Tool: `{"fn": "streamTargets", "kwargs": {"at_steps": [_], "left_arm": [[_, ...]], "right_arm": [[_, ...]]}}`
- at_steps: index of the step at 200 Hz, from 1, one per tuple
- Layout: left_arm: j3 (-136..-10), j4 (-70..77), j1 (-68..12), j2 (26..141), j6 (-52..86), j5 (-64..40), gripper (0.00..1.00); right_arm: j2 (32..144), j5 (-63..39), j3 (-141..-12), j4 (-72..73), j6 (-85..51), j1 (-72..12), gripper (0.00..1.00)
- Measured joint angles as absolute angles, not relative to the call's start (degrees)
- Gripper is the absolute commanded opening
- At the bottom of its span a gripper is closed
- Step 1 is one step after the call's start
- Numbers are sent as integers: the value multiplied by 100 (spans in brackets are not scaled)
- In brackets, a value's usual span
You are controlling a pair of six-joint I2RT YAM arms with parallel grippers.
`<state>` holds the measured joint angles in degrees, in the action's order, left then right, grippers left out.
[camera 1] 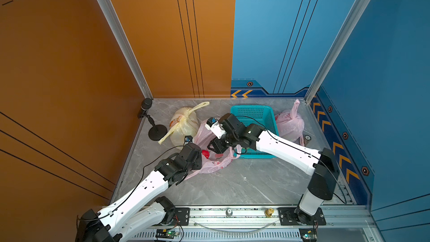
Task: Untie the knot of a plastic bag & take out the apple
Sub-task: Pick up the apple from the plastic bag.
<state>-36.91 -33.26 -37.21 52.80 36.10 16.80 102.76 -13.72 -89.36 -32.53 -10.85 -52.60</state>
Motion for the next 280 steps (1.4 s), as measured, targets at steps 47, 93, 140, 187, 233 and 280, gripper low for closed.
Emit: {"fn": "streamTargets", "kwargs": {"at_steps": [47,93,140,187,233,280], "left_arm": [[-3070,-3315,-3719,5118,4136,1732,38],[-2488,-3175,-3708,5096,4595,1461,34],[-2069,-3087,-3627,4960,4906,1083,34],[-1918,-3057,-3472,4851,4956,851,34],[-1918,-2967,-3356,4866,4936,703,34],[-1918,-2864,-3336,4919,4930,635,34]], "right_arm": [[11190,-869,-9236,-3387,-1229,-5334,57],[11502,-827,-9445,-3385,-1361,-5404,66],[11627,-838,-9450,-3251,-1470,-5478,70],[12123,-932,-9793,-3111,-1529,-5533,73],[12536,-1026,-10121,-3028,-1553,-5610,77],[12853,-1024,-10357,-2880,-1656,-5627,80]]}}
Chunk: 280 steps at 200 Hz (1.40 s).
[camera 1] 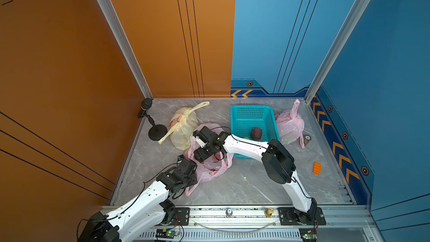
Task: Untie the knot of a plastic bag & take out the apple
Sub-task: Pick up the apple from the plastic bag, then place the apple in the basket.
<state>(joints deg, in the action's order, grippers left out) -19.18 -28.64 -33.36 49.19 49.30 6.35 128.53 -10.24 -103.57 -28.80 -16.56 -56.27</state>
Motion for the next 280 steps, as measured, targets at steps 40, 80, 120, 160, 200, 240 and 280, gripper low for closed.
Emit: {"fn": "streamTargets", "kwargs": {"at_steps": [40,80,120,160,200,240,280], "left_arm": [[-1918,-2842,-3334,4899,4895,633,34],[-1920,-2851,-3319,4748,4884,635,34],[-2047,-2923,-3304,4703,4753,666,36],[-2261,-2952,-3301,4703,4609,751,38],[-2432,-3030,-3299,4687,4460,788,53],[-2598,-3159,-3299,4362,4344,792,64],[-2644,-3310,-3299,3863,4289,794,73]], "right_arm": [[13008,-1020,-10481,-2825,-1730,-5627,56],[12628,-1022,-10162,-2783,-1745,-5625,45],[11367,-1243,-9723,-2773,-1745,-5548,44],[9889,-1831,-9295,-2399,-1839,-5194,45],[8790,-1811,-8652,-2228,-1949,-4130,45],[8731,-775,-8442,-2738,-1741,-2842,44],[8971,38,-8047,-3594,-1538,-2617,45]]}}
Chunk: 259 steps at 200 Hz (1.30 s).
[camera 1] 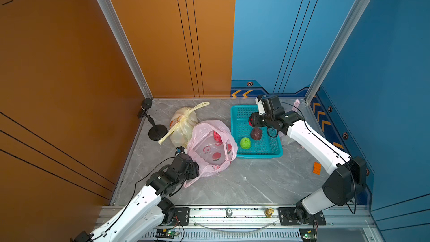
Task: Untie the knot of a plastic bag & take out the apple
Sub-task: Place the apple in the basket.
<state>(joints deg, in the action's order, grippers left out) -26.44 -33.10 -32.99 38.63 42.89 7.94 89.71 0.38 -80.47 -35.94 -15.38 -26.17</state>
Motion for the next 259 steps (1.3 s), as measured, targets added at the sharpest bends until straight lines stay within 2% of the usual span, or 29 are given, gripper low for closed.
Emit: {"fn": "streamTargets", "kwargs": {"at_steps": [22,94,119,135,177,234,247,259], "left_arm": [[-2650,-3376,-3299,3616,4213,840,78],[-2995,-3524,-3299,3118,3931,1240,81],[-3225,-3629,-3299,2993,3837,1625,82],[-3358,-3730,-3293,3041,3806,1918,84],[-3395,-3704,-3061,3507,3642,2152,81],[-3376,-3181,-2762,4405,3588,1638,82],[-3378,-3100,-2729,4731,3570,1496,79],[-3378,-3044,-2696,5052,3535,1350,73]], "right_arm": [[9037,248,-7856,-4016,-1485,-2576,45],[9749,327,-7603,-4563,-1474,-2322,48],[10060,285,-7596,-4613,-1433,-2322,54],[10141,255,-7594,-4619,-1387,-2322,63],[10084,99,-7590,-4639,-1299,-2322,81],[8952,-187,-7540,-4530,-1291,-2322,82],[8766,-252,-7540,-4484,-1293,-2322,82],[8663,-307,-7540,-4440,-1297,-2322,82]]}}
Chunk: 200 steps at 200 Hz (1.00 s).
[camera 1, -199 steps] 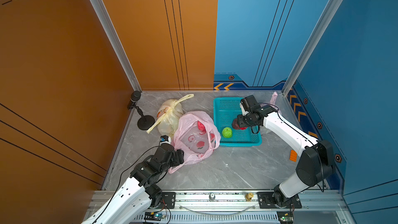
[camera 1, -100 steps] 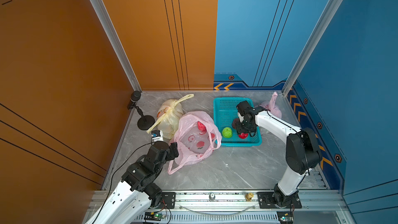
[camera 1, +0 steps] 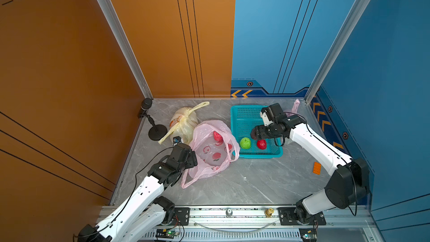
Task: Untie the knot of a plastic bag & take out the apple
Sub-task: Place the apple in the basket, then pick up the apple from the plastic bag.
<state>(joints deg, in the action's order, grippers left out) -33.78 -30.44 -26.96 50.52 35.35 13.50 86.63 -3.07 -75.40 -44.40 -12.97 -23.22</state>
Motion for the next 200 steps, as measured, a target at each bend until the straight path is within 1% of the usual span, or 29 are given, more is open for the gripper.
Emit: {"fn": "streamTargets", "kwargs": {"at_steps": [9,16,33,44,55,77,119,175,200], "left_arm": [[-3378,-3017,-2676,5260,3481,1243,64],[-3378,-2998,-2661,5411,3439,1160,52],[-3400,-2965,-2650,5706,3413,1013,28],[-3439,-2976,-2646,5804,3291,943,11],[-3518,-2980,-2637,5835,3208,880,0],[-3837,-3022,-2624,5839,3024,797,0],[-4864,-3109,-2733,6095,2480,587,0],[-6270,-3153,-3286,7024,1850,327,0],[-6473,-3114,-3500,7319,1726,244,0]], "right_arm": [[8626,-340,-7537,-4412,-1308,-2322,82],[8608,-366,-7533,-4390,-1313,-2322,81],[8602,-456,-7511,-4364,-1321,-2324,81],[8604,-508,-7498,-4348,-1334,-2333,81],[8602,-582,-7496,-4327,-1337,-2375,80],[8580,-733,-7496,-4241,-1334,-2545,80],[8444,-1129,-7500,-4012,-1361,-2945,80],[8431,-1660,-7570,-3693,-1455,-3245,80],[8433,-1758,-7651,-3636,-1485,-3389,80]]}}
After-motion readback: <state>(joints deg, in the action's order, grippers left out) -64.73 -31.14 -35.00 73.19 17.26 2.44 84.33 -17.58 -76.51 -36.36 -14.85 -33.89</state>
